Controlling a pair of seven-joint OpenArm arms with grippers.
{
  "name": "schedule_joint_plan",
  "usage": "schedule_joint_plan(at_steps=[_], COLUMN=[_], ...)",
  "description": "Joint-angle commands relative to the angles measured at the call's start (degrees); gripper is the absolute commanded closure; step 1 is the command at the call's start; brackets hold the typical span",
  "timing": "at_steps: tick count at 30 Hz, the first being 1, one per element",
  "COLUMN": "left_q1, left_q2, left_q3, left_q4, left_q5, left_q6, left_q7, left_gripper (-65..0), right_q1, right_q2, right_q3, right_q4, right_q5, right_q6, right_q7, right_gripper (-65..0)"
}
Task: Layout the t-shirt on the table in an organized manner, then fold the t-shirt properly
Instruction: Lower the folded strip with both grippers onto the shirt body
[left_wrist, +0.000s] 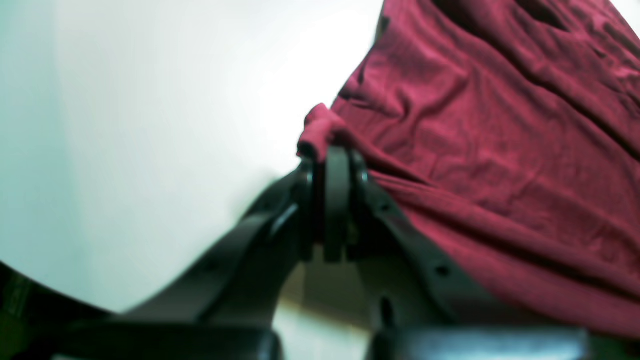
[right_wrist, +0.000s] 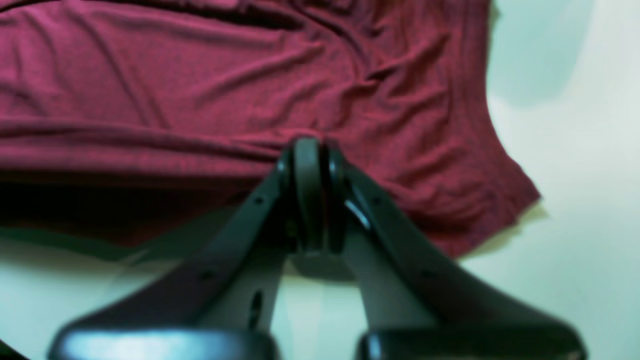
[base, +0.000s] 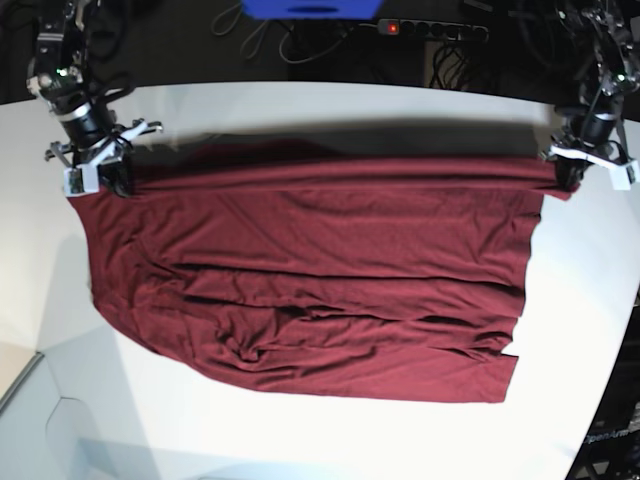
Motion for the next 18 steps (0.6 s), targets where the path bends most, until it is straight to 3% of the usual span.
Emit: schedule_joint_plan(at_steps=[1,10,18], left_q1=[-0.39,-1.97,-2.24], left_q2=[-1.43,-3.1,-3.1], left_q3=[-0.6,-0.34,-0.34], left_q4=[0.86,-3.53,-3.97], left_q5=[-0.4,-0.4,-0.4], left_q6=[0.02,0.02,0.02], left_q7=[-1.68,-1.68,-1.68], left_gripper=[-0.1,-0.1,-0.1], right_q1=[1.42,8.98,12.5], right_q2=[0.64,0.64,0.9], right_q3=[0.43,-2.47,-4.14], right_q4=[0.84,0.67,-4.61], right_q5=[0.26,0.26,0.26], right_q6=[-0.37,-0.37,-0.37], right_q7=[0.51,-6.52,-6.96], right_gripper=[0.0,0.0,0.0])
